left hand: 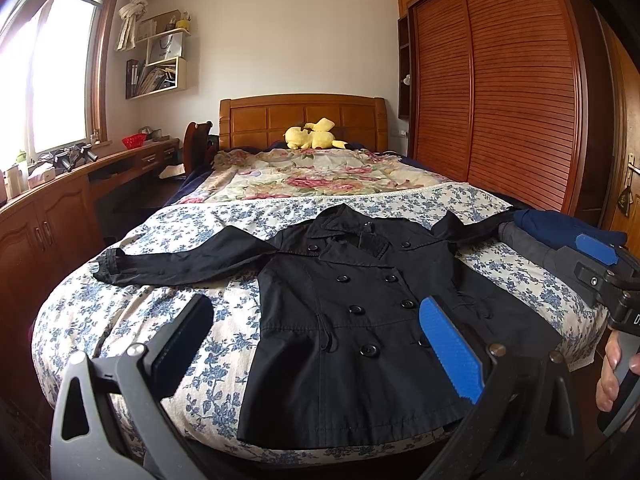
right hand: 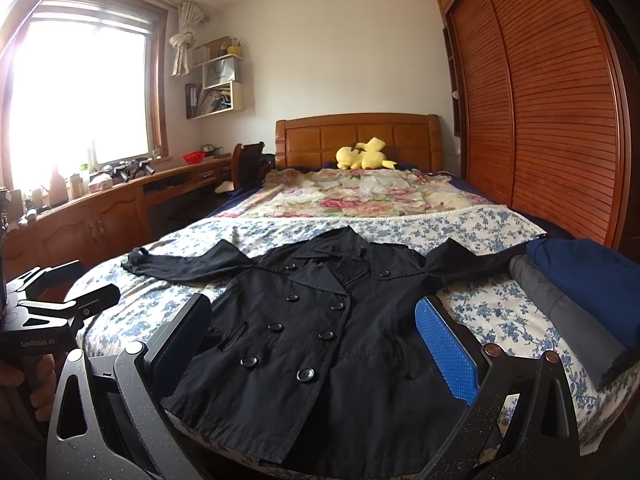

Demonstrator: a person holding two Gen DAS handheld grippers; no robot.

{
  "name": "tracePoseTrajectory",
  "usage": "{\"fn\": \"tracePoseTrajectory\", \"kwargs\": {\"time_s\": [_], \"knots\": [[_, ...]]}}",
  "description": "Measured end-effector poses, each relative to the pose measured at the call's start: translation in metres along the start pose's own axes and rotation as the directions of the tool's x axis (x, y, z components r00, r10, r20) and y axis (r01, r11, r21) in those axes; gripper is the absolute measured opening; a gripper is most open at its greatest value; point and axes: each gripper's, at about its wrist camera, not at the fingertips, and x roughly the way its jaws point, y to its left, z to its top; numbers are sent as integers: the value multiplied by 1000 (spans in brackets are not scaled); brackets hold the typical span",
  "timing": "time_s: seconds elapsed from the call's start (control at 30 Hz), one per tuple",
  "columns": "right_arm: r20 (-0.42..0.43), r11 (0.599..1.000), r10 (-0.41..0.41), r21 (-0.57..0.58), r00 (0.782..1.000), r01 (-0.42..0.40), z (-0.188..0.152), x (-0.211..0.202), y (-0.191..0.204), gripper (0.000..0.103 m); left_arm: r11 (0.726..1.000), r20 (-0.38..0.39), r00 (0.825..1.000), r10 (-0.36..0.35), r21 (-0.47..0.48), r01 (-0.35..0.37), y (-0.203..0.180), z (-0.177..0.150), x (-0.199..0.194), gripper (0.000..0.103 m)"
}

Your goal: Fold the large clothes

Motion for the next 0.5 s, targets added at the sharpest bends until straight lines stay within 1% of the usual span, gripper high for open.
{"fn": "tracePoseTrajectory", "kwargs": {"time_s": [0.27,0.5], "knots": [[-2,1000,-2,0,1000,2,0,0,0,103,1000,-2,1000,9,-2,-9,2,0,1,103],[-20,1000,10,5,1000,-10,0,6,2,103,999,-20,999,30,-16,-30,16,-6,15,103]]}}
